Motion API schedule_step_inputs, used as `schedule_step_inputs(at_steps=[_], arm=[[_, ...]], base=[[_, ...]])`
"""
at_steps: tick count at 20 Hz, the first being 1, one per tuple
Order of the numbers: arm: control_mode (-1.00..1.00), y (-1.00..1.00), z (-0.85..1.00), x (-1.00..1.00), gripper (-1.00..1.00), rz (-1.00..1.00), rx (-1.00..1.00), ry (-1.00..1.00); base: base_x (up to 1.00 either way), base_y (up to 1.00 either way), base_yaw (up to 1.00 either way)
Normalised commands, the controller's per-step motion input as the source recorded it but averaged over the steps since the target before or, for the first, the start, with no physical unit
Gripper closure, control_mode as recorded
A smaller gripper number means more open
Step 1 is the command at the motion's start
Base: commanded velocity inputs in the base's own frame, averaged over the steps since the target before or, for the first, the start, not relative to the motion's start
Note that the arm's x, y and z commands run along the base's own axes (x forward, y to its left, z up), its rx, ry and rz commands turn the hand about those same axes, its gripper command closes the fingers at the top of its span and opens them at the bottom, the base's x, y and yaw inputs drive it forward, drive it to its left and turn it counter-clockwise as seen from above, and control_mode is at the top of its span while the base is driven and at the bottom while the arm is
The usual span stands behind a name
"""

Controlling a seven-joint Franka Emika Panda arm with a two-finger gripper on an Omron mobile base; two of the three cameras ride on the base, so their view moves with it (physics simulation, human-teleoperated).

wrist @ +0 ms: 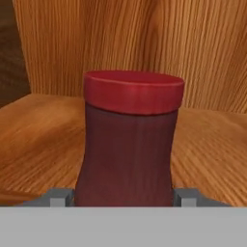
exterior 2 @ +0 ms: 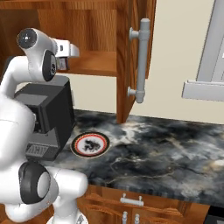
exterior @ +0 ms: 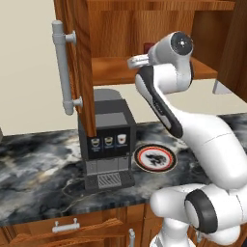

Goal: Move the hot dog bun to the plate on the dining table and place the condiment next to that plate. Then navigate to the fridge and take the sausage and place it on the plate as well.

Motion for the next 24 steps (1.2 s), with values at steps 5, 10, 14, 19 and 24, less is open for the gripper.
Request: schedule_step_inputs(at_steps=[5, 10, 14, 19, 24], arm=[[-1.0, -0.23, -0.03, -1.0, 1.0, 0.0, -0.11, 0.01], [-1.0, -0.11, -0.04, -1.0, 1.0, 0.0, -0.11, 0.0], [-1.0, -0.16, -0.26, -0.91, 1.0, 0.0, -0.05, 0.01], [-1.0, -0.01, -0.46, -0.78, 1.0, 0.02, -0.03, 0.01], [1.0, 0.0, 0.0, 0.0, 1.0, 0.0, 0.0, 0.0]], base=[[0.0, 0.0, 0.0], [0.0, 0.0, 0.0], [0.0, 0.0, 0.0], [0.0, 0.0, 0.0], [-1.0, 0.0, 0.02]])
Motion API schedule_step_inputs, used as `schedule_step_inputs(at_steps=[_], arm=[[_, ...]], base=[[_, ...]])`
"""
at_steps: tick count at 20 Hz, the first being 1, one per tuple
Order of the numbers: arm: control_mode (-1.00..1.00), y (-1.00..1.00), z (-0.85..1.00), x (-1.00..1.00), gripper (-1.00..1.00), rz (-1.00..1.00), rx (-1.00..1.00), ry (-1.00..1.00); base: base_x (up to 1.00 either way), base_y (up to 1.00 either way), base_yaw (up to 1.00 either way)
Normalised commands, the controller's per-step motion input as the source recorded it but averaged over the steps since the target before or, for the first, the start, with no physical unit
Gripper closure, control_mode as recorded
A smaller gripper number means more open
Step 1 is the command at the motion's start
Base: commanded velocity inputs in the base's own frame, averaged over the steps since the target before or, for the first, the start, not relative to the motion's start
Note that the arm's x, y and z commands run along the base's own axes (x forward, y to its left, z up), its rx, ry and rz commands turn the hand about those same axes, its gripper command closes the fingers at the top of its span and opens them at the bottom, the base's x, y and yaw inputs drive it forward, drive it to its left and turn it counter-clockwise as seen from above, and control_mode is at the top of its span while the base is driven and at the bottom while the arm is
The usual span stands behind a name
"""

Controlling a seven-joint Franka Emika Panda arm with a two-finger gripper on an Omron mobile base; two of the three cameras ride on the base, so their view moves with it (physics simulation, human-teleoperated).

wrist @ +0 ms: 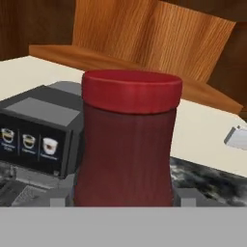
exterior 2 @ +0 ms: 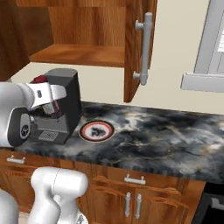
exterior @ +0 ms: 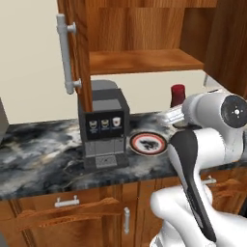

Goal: Move the hot dog bun to the plate on the dining table and place the condiment next to that plate. Then navigate to the fridge and take the sausage and place it on the plate as well.

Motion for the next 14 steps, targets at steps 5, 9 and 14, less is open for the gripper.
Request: schedule_step_inputs(at_steps=[5, 9, 14], arm=[[1.0, 0.0, 0.0, 0.0, 1.0, 0.0, 0.0, 0.0], [1.0, 0.0, 0.0, 0.0, 1.0, 0.0, 0.0, 0.0], [1.0, 0.0, 0.0, 0.0, 1.0, 0.0, 0.0, 0.0]], base=[[-0.93, -0.11, -0.16], [-0.59, -0.37, -0.4], [-0.42, -0.38, -0.47]])
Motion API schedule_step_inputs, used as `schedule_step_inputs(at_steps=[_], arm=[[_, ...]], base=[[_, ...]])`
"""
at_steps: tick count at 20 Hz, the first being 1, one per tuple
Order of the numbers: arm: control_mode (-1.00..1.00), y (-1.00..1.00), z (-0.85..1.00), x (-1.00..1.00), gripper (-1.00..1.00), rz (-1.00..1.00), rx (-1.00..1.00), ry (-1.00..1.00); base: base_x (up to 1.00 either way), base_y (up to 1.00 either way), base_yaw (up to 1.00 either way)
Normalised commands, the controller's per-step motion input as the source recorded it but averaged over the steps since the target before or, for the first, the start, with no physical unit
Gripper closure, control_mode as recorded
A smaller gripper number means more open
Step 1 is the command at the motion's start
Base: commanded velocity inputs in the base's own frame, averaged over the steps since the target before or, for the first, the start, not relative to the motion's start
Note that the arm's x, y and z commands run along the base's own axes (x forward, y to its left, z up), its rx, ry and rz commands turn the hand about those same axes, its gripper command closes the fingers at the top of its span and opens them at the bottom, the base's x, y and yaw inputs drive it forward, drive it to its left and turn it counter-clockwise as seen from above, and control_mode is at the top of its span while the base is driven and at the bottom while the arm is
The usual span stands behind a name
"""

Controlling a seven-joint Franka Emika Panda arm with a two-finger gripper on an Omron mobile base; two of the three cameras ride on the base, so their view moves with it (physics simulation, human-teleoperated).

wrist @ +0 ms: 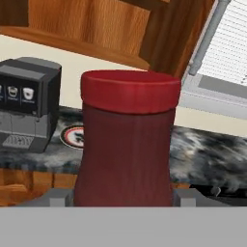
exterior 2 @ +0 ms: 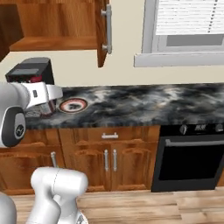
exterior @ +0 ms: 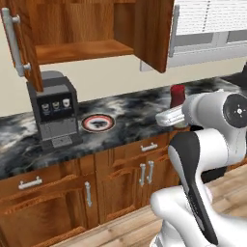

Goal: Move the hot dog bun to the plate on the dining table and place the condiment next to that plate. Then navigate to the fridge and take the sausage and place it on the plate as well.

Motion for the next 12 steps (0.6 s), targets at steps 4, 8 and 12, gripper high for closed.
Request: schedule_step_inputs(at_steps=[4, 8, 12], arm=[[1.0, 0.0, 0.0, 0.0, 1.0, 0.0, 0.0, 0.0], [1.0, 0.0, 0.0, 0.0, 1.0, 0.0, 0.0, 0.0], [1.0, 0.0, 0.0, 0.0, 1.0, 0.0, 0.0, 0.0]], base=[[-0.3, -0.53, -0.41], [-0.3, -0.52, -0.41], [-0.14, -0.35, -0.5]])
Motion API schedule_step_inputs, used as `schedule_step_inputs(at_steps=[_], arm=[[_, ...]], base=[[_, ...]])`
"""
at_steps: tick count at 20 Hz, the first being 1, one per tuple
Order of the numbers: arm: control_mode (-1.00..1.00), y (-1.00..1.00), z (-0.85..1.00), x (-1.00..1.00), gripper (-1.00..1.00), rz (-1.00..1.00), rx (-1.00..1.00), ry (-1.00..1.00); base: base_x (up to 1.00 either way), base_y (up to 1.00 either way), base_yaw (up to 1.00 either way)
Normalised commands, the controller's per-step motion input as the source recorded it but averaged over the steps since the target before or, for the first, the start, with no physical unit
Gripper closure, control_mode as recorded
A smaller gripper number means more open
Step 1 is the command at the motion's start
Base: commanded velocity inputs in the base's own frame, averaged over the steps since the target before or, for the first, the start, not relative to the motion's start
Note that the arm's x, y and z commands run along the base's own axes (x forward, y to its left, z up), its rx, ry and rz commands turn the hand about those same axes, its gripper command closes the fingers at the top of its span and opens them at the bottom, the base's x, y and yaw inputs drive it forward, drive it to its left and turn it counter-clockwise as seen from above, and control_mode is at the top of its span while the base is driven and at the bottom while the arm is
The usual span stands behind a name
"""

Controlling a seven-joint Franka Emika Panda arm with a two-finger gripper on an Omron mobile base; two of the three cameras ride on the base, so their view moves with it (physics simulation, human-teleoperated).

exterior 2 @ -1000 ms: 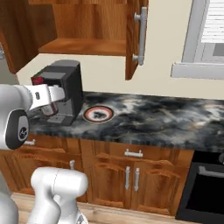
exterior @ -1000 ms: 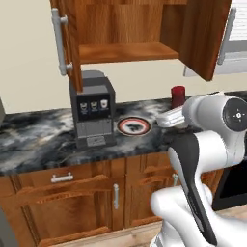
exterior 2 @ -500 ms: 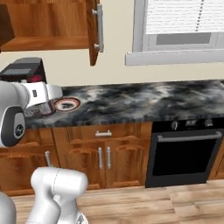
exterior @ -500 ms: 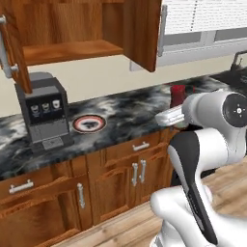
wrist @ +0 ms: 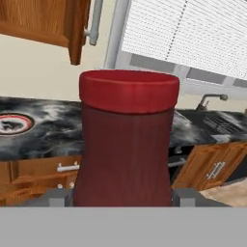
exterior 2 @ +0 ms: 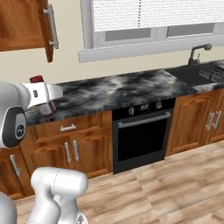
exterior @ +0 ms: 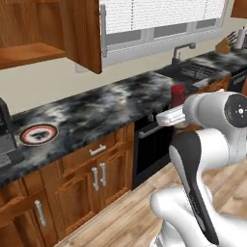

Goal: Move the hot dog bun to the plate on the dining table and place the condiment next to that plate. Then navigate to the fridge and take the sausage and place it on the plate as well.

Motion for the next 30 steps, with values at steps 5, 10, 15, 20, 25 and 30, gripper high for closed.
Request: schedule_step_inputs(at_steps=[5, 10, 15, 20, 25, 30], arm=[[1.0, 0.0, 0.0, 0.0, 1.0, 0.0, 0.0, 0.0], [1.0, 0.0, 0.0, 0.0, 1.0, 0.0, 0.0, 0.0], [1.0, 0.0, 0.0, 0.0, 1.0, 0.0, 0.0, 0.0], [1.0, 0.0, 0.0, 0.0, 1.0, 0.0, 0.0, 0.0], [1.0, 0.0, 0.0, 0.0, 1.0, 0.0, 0.0, 0.0], [1.0, 0.0, 0.0, 0.0, 1.0, 0.0, 0.0, 0.0]], base=[[0.0, -0.24, -0.57], [0.01, -0.16, -0.61], [0.08, -0.04, -0.62], [0.19, -0.09, -0.62], [0.37, -0.06, -0.64], [0.53, 0.0, -0.63]])
